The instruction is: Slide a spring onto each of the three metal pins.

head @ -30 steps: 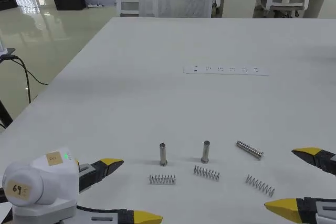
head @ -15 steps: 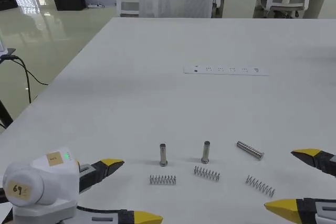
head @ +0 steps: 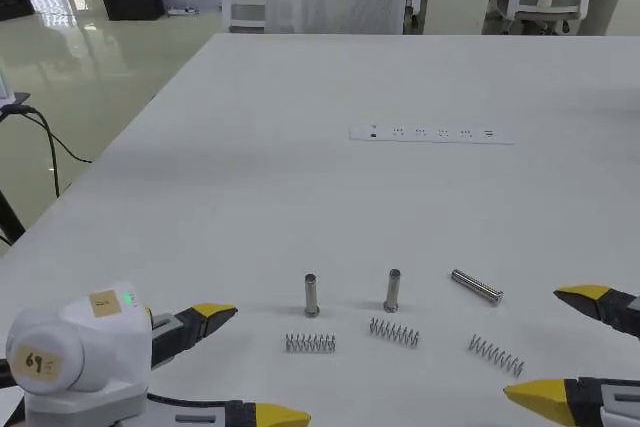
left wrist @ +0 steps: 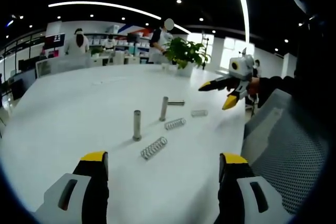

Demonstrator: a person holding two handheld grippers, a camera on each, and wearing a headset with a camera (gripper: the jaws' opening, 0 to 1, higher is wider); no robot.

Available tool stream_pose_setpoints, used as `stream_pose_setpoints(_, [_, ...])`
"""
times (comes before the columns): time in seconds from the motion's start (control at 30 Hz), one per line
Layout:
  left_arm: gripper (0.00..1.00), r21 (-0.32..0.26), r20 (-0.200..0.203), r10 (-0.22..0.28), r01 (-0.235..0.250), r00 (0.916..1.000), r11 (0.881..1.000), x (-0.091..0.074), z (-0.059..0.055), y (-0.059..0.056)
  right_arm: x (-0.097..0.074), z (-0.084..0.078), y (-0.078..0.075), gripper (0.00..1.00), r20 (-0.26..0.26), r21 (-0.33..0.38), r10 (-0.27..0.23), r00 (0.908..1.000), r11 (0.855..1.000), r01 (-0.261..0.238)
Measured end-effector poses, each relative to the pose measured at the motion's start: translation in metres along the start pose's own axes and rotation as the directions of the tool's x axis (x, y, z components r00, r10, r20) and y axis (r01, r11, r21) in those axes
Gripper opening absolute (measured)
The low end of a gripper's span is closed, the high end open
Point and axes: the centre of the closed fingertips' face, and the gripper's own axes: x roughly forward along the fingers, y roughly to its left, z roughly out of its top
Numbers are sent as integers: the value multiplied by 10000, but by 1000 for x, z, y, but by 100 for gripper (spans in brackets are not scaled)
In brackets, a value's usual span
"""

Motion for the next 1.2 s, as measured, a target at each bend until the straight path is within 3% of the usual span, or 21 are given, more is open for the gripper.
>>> stream_pose_setpoints(1.2, [82,1,-76,-149,149,9999,9999,2,-2,-3,0,-1,-2,73,-227,37,-41,9997,10000,42])
